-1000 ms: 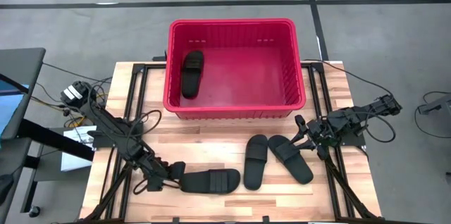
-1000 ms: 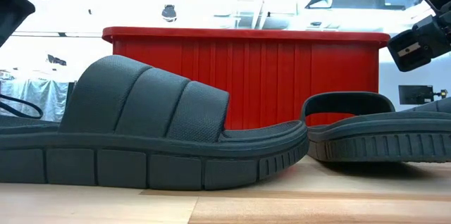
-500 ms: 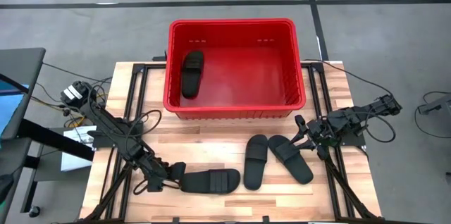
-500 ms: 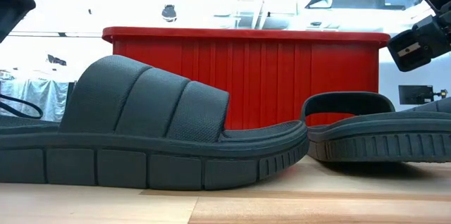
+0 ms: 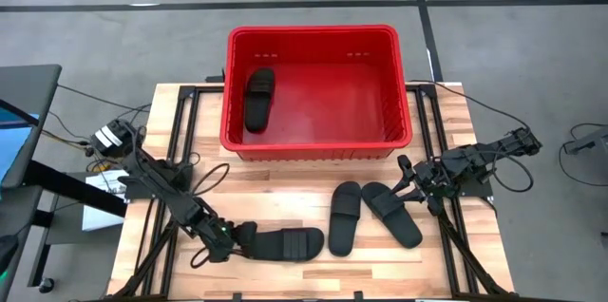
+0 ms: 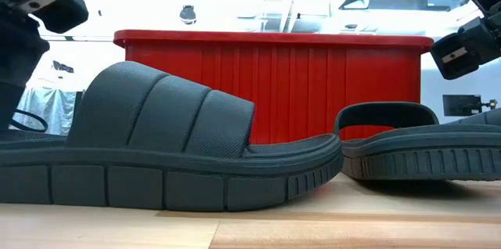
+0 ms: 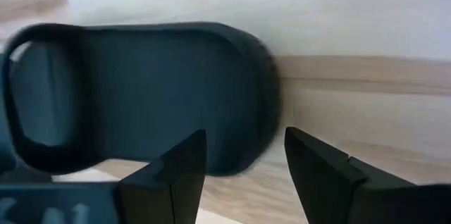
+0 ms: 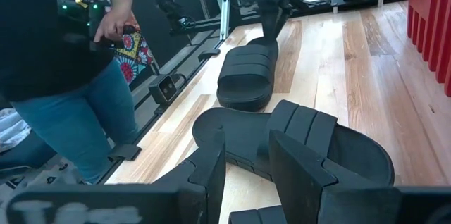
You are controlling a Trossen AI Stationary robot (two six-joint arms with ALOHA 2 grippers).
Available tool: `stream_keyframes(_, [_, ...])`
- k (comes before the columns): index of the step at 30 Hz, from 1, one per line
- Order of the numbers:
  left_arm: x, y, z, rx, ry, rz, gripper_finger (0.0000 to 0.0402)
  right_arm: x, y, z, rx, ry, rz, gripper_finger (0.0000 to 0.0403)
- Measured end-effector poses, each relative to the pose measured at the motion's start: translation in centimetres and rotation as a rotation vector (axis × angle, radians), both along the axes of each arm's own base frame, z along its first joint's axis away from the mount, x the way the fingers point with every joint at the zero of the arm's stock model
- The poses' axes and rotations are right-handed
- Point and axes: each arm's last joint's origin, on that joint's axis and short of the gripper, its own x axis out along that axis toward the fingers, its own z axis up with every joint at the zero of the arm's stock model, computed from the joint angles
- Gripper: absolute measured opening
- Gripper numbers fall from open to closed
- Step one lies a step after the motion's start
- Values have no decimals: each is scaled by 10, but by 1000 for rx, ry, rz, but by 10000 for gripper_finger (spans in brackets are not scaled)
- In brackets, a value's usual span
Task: Pick and place slides into bin
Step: Put the black slide into the red container
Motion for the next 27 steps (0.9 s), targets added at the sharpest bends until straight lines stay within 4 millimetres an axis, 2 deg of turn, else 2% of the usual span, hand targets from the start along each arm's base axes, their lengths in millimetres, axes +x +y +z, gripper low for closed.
stream_keyframes(5, [5,-6,-2,-24,-5,-9,184,0,0,0,0,0,0,102])
stream_keyframes(20, [3,-4,-4,-58,49,25,183,0,0,0,0,0,0,102])
stream_keyframes(27, [1,-2,-5,-30,75,26,133,0,0,0,0,0,0,102])
